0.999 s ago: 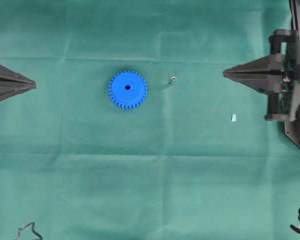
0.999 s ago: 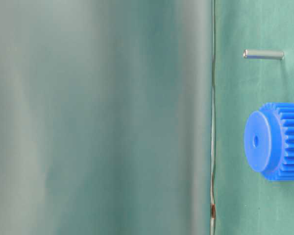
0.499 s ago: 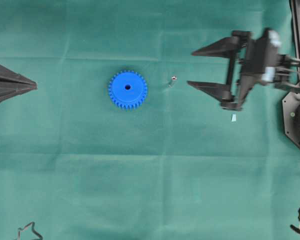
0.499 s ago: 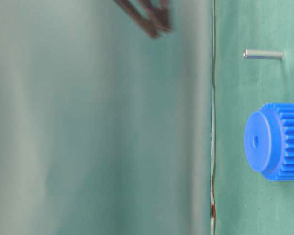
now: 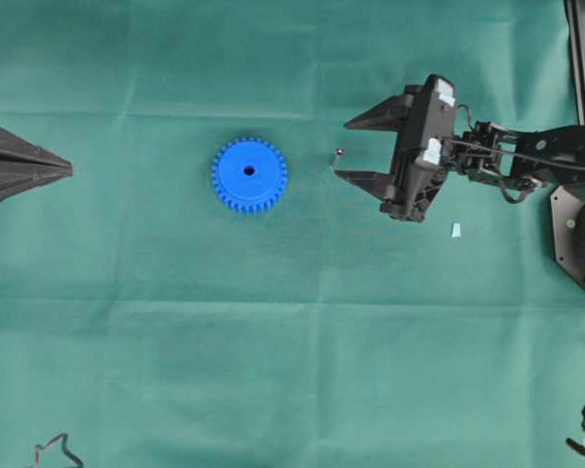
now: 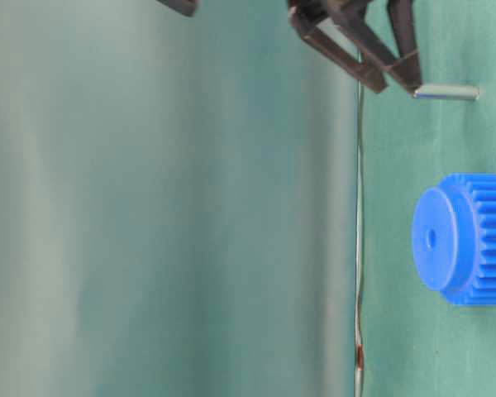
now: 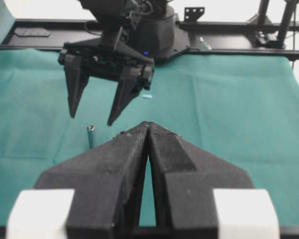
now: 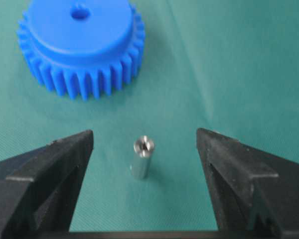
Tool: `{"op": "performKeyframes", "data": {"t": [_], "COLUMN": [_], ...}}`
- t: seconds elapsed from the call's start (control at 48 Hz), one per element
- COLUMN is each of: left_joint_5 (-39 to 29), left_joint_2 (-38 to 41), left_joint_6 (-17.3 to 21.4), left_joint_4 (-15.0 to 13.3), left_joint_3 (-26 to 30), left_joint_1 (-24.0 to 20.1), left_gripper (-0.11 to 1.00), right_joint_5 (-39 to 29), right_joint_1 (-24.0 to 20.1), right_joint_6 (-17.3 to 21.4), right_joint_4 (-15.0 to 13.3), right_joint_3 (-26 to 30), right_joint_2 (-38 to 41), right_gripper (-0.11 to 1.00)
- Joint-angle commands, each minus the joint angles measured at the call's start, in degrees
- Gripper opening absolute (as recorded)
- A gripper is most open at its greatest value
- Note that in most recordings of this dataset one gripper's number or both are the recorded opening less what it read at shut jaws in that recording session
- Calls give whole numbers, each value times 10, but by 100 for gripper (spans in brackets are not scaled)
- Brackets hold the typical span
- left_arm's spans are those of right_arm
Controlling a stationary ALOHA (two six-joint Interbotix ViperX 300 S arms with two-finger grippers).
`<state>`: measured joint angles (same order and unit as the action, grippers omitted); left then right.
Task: Insert the shaft into the center hole of the gear.
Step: 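Lower the right gripper and close it on the silver shaft upright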
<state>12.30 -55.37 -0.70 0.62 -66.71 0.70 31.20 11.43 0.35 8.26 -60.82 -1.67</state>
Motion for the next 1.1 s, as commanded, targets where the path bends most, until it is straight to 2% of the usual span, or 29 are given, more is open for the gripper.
{"op": "performKeyframes", "data": {"t": [0.0,0.271,0.437,0.499,0.645,0.728,1.082], "left_joint_5": [-2,-5,-5,-5,-5,-6,-10], "left_joint_2": [4,4,4,4,4,4,4], "left_joint_6": [0,-1,-1,-1,-1,-1,-2], "left_joint_4": [2,2,2,2,2,2,2], "left_joint_3": [14,14,14,14,14,14,14], "left_joint_1": [1,1,1,2,1,2,2], "left_gripper": [0,0,0,0,0,0,0], "right_joint_5": [10,16,13,11,-4,-15,-19], "right_joint_1": [1,1,0,-2,-8,-10,-10], "right_joint_6": [1,1,1,1,-1,-2,-2], "right_joint_4": [7,8,7,7,4,4,4], "right_joint_3": [10,15,16,17,24,26,26], "right_joint_2": [6,23,23,24,27,28,25], "right_gripper": [84,83,74,65,30,16,16]}}
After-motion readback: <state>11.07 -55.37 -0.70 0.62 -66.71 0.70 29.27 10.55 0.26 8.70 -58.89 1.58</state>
